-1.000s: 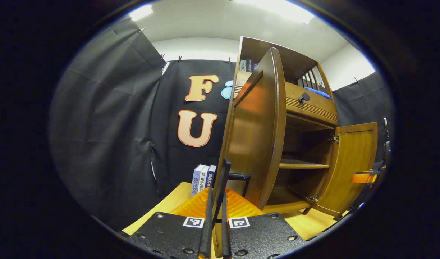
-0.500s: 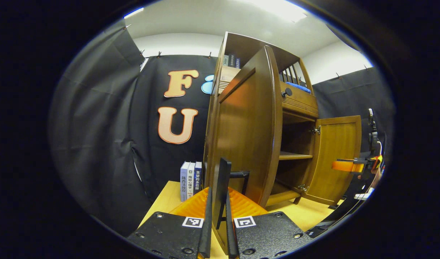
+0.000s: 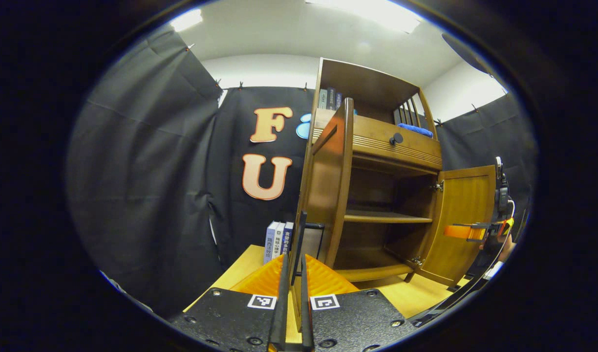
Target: Open the right door of the double-door shoe cabinet with the right hand, and open the left door with the left hand.
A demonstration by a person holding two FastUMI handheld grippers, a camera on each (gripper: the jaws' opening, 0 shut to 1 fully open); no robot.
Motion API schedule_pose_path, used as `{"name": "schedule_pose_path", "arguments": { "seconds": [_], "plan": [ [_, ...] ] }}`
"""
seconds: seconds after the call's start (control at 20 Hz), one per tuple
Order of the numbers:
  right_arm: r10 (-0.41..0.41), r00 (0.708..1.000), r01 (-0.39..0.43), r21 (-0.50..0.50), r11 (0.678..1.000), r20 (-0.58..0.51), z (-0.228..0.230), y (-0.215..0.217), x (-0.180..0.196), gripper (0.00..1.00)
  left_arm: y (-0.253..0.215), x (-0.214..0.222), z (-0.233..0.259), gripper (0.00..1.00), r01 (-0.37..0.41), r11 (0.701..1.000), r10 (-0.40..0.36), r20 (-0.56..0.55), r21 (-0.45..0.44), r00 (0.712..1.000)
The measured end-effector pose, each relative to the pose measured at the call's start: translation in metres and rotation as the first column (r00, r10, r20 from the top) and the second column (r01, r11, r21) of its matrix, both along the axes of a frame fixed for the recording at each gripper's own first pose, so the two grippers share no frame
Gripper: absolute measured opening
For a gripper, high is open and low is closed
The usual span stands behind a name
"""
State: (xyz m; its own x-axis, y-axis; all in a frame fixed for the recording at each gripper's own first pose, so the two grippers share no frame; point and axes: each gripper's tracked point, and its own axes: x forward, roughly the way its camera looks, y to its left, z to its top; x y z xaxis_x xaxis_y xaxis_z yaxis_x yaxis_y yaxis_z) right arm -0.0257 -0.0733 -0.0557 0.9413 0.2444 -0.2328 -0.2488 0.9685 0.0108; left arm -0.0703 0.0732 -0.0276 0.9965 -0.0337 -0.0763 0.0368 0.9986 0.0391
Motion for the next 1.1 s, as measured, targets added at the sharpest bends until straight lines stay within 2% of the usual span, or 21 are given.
{"name": "schedule_pose_path", "arguments": {
  "seconds": [0.1,0.2,0.35,0.5,0.55,0.6,0.65,0.7,0.75,0.8,0.85,0.9,0.95,1.0,1.1],
  "plan": [
    [0.023,1.000,-0.023,0.004,1.000,-0.009,0.000,0.000,-0.003,1.00,-0.009,-0.011,0.008,0.12,-0.023,1.000,0.023,0.018,0.014,1.000],
    [0.032,0.999,-0.032,0.007,0.999,-0.009,0.001,0.000,-0.005,0.87,-0.022,-0.017,0.017,0.12,-0.039,0.999,0.039,0.029,0.024,0.999],
    [0.028,1.000,-0.028,0.005,1.000,-0.001,0.002,-0.004,-0.004,0.87,-0.060,-0.004,0.026,0.12,-0.013,0.999,0.015,0.071,-0.036,0.997],
    [0.012,1.000,-0.012,-0.011,1.000,0.003,0.003,-0.011,-0.006,0.87,-0.087,0.013,0.027,0.12,-0.012,0.992,0.026,0.114,-0.125,0.993],
    [0.005,1.000,-0.005,-0.018,1.000,0.010,0.004,-0.014,-0.005,0.97,-0.088,0.017,0.026,0.12,-0.034,0.993,0.047,0.124,-0.110,0.991],
    [0.000,1.000,0.001,-0.022,1.000,0.018,0.005,-0.016,-0.005,0.87,-0.093,0.019,0.024,0.12,-0.040,0.994,0.052,0.126,-0.100,0.991],
    [-0.007,1.000,0.007,-0.022,1.000,0.024,0.006,-0.018,-0.005,0.87,-0.106,0.025,0.019,0.12,-0.020,0.993,0.034,0.124,-0.112,0.992],
    [-0.012,1.000,0.012,-0.023,1.000,0.027,0.006,-0.019,-0.005,0.87,-0.129,0.031,0.012,0.08,0.016,0.991,-0.001,0.116,-0.132,0.993],
    [-0.022,0.999,0.023,-0.022,1.000,0.032,0.007,-0.022,-0.005,0.97,-0.147,0.035,0.007,0.12,0.041,0.989,-0.026,0.108,-0.141,0.994],
    [-0.035,0.999,0.036,-0.011,0.999,0.037,0.008,-0.023,-0.004,0.97,-0.156,0.040,0.001,0.12,0.028,0.991,-0.015,0.097,-0.130,0.995],
    [-0.040,0.998,0.040,0.001,0.999,0.038,0.008,-0.021,-0.004,0.87,-0.163,0.042,-0.003,0.12,0.009,0.995,0.000,0.091,-0.104,0.996],
    [-0.046,0.998,0.046,0.012,0.999,0.038,0.009,-0.021,-0.005,0.87,-0.162,0.045,-0.005,0.12,-0.015,0.997,0.023,0.092,-0.081,0.996],
    [-0.053,0.998,0.052,0.021,0.998,0.042,0.010,-0.021,-0.006,0.87,-0.168,0.045,-0.006,0.16,-0.022,0.997,0.029,0.097,-0.076,0.995],
    [-0.059,0.997,0.058,0.026,0.998,0.046,0.011,-0.021,-0.005,0.97,-0.178,0.048,-0.011,0.32,-0.019,0.996,0.027,0.101,-0.084,0.994],
    [-0.071,0.996,0.069,0.029,0.997,0.052,0.012,-0.024,-0.005,0.97,-0.192,0.054,-0.017,0.36,-0.004,0.995,0.014,0.103,-0.098,0.995]
  ]
}}
